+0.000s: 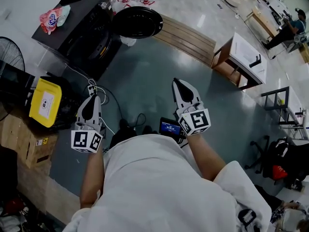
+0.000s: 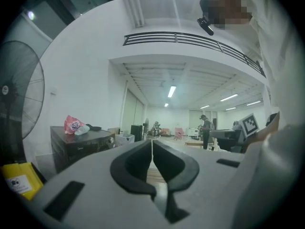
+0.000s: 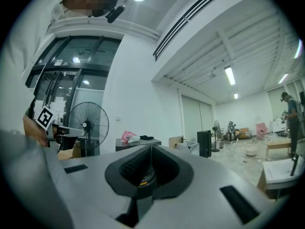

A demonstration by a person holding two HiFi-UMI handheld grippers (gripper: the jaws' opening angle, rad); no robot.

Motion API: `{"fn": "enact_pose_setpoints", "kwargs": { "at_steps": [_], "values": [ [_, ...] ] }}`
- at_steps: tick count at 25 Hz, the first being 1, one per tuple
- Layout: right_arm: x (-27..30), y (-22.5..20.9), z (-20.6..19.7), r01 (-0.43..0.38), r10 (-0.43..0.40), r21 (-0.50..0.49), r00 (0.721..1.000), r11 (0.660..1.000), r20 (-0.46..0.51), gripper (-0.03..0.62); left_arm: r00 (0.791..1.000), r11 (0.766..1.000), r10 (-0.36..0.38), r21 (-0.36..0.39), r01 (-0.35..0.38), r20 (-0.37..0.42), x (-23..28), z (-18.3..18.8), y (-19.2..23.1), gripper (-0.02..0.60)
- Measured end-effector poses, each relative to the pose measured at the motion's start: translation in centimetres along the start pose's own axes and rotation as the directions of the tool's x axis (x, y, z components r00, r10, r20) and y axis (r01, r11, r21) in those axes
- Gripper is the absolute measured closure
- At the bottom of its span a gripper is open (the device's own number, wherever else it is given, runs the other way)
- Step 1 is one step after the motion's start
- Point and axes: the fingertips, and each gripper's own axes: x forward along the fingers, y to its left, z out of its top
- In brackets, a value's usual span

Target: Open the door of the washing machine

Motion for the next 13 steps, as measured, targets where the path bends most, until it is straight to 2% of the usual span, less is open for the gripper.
{"fn": "enact_pose_setpoints", "kwargs": {
  "at_steps": [5, 13],
  "values": [
    [0.9, 0.3, 0.0, -0.015, 0.015, 0.011, 1.000, 1.000, 0.006, 0.560, 0.998, 0.998, 0.063, 0.008, -0.063, -0.005, -0.7, 0.0, 1.3, 0.566],
    [1.6, 0.2, -0.3, -0.026, 0.026, 0.015, 1.000, 1.000, 0.003, 0.560, 0.997, 0.997, 0.072, 0.001, -0.072, -0.020, -0.5, -0.3, 1.8, 0.566]
  ]
}}
